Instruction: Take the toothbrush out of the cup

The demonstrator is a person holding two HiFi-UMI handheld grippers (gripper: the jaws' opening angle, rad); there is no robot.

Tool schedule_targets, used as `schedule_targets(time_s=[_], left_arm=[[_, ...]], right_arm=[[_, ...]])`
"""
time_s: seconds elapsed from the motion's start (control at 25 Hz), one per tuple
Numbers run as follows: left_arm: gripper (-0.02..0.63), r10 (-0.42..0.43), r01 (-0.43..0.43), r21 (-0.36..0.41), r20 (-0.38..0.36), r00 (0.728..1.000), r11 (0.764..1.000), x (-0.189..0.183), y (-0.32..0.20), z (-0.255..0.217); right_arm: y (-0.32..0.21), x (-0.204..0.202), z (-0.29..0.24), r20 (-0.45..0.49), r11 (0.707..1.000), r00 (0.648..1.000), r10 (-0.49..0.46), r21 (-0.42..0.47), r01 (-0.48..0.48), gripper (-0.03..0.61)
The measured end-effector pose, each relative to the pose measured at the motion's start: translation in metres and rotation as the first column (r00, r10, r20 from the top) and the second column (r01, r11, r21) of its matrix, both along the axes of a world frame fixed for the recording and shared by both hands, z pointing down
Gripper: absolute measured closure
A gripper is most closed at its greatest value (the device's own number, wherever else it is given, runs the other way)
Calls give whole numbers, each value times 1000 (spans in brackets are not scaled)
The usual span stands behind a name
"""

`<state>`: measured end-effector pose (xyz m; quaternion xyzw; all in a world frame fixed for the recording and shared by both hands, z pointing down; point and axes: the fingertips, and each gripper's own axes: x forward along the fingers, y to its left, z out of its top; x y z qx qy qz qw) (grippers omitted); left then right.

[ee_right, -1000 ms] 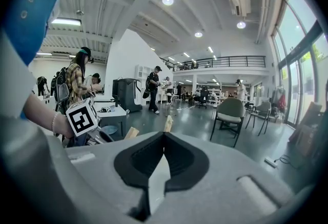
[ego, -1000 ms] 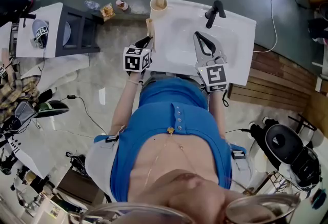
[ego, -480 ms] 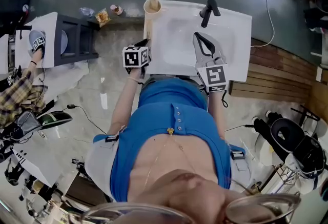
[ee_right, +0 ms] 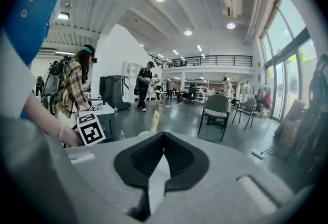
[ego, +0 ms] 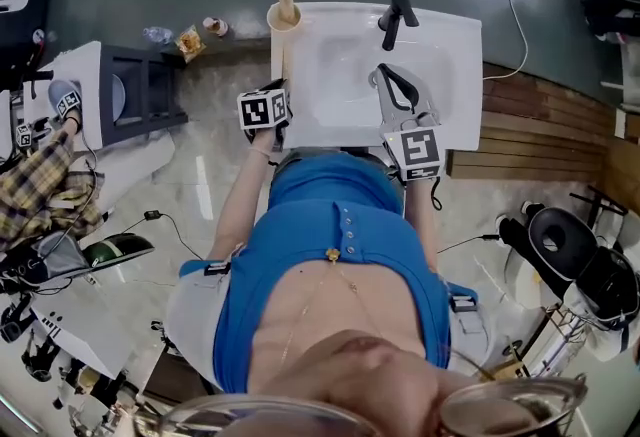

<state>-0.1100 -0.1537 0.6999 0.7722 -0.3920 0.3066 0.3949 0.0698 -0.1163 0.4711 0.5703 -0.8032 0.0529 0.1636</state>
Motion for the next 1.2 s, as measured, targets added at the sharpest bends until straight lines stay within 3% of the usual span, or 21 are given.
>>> schedule_targets(time_s=[0.28, 0.84, 0.96, 1.04, 1.2], left_arm=[[563, -22, 21, -30, -20, 1000, 999, 2, 1, 14], [527, -31, 31, 6, -31, 999, 999, 0, -3, 1], [550, -42, 43, 29, -46, 998, 999, -1, -5, -7], [604, -43, 45, 53, -52, 998, 998, -1, -7, -15], [612, -30, 36, 93, -73, 997, 995, 1, -10, -31]], right_arm=[[-2, 0, 1, -4, 1000, 1000, 2, -3, -2, 578], [-9, -10, 8, -9, 1000, 1000, -25, -15, 24, 577], [-12, -13, 10, -12, 999, 999, -33, -17, 33, 577], [-15, -15, 11, -13, 999, 999, -41, -20, 41, 577], [-20, -21, 12, -8, 998, 998, -59, -23, 59, 577]])
